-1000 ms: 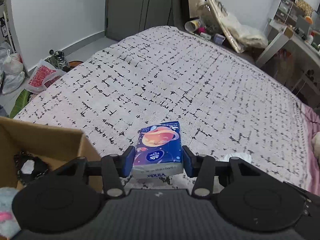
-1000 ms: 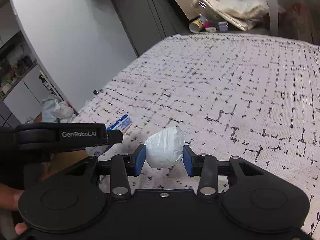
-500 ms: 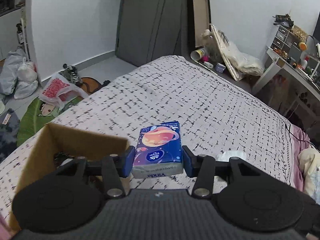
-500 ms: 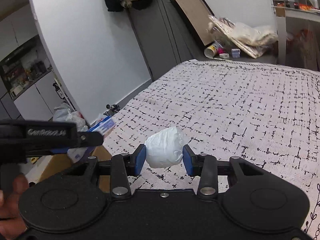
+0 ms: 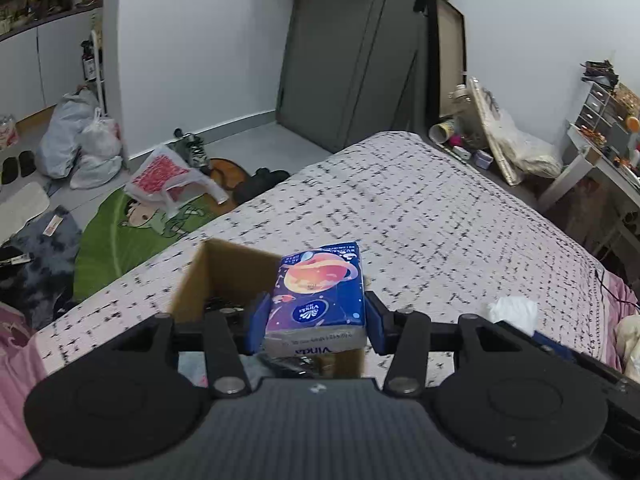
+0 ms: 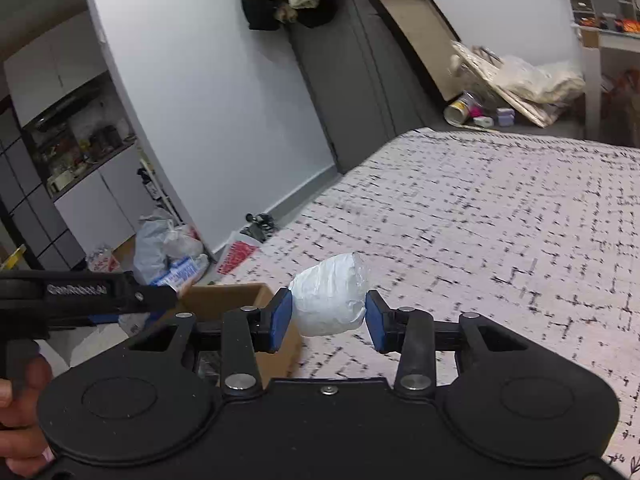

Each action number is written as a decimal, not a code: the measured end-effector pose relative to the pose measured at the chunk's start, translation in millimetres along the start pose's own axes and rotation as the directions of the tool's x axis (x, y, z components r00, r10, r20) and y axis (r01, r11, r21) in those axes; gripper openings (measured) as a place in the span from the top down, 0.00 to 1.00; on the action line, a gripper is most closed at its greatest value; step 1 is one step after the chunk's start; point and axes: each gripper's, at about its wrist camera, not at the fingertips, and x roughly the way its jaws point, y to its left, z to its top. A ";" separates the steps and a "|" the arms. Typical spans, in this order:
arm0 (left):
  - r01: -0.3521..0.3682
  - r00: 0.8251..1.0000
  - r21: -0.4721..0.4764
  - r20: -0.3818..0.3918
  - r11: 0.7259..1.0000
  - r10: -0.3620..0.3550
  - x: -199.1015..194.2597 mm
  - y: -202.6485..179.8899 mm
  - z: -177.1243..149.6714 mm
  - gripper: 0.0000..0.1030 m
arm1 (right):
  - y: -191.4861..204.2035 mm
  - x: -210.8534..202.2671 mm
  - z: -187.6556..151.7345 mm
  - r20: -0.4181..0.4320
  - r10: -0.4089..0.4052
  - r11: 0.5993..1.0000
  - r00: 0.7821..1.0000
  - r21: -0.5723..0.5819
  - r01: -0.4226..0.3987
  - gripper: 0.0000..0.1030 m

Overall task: Organize soft objects
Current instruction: 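Carry packet and tissue over the box and open both tools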

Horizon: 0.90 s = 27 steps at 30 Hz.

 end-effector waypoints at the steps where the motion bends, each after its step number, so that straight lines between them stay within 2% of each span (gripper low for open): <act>1: -0.002 1.000 0.002 -0.001 1.000 0.002 -0.2 2.3 0.0 0.53 | 3.4 -0.8 0.6 0.005 0.006 1.000 1.000 -0.004 -0.006 0.62; 12: -0.026 0.999 -0.034 -0.022 0.999 0.025 9.3 30.9 1.0 0.53 | 33.2 8.6 -7.0 -0.002 0.050 0.997 0.999 -0.061 -0.050 0.62; 19: -0.043 0.998 -0.077 -0.043 0.996 0.039 24.3 46.1 0.2 0.53 | 42.0 19.2 -7.2 0.012 0.052 0.997 0.999 -0.050 -0.051 0.62; 27: -0.024 0.997 -0.091 -0.074 0.996 0.017 39.4 51.2 -1.5 0.53 | 50.8 34.4 -10.1 0.001 0.070 0.997 0.998 -0.046 -0.070 0.62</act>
